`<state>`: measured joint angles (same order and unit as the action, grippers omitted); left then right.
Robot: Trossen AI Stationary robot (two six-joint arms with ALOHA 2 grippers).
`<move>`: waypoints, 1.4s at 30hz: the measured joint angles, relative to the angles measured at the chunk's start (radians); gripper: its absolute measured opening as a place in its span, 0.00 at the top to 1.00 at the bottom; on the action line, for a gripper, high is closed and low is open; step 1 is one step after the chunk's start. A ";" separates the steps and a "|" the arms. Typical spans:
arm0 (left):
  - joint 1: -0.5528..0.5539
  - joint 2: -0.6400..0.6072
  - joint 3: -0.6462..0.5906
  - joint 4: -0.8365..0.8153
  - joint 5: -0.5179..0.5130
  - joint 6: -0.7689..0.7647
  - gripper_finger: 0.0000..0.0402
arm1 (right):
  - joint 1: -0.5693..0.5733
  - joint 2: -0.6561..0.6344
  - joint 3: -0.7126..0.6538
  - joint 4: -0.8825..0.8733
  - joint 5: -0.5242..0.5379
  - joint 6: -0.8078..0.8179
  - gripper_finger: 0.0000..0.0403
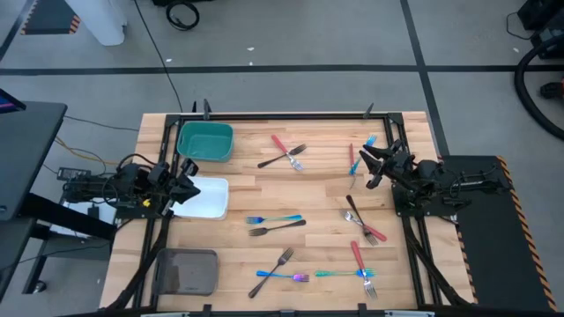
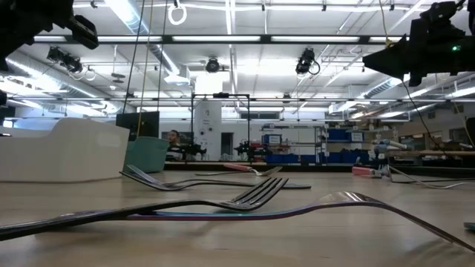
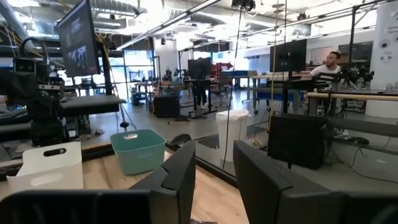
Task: Sort silverware by color (type)
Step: Put the blue fork into the white bin
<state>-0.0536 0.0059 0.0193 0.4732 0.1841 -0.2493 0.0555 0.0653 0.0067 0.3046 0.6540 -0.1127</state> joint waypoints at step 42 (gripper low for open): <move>0.000 0.000 0.000 -0.062 -0.149 0.262 0.95 | 0.000 0.000 0.000 0.000 0.000 -0.022 0.71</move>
<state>-0.0532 0.0063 0.0193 0.4113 0.0352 0.0132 0.0555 0.0650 0.0067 0.3046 0.6542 -0.1345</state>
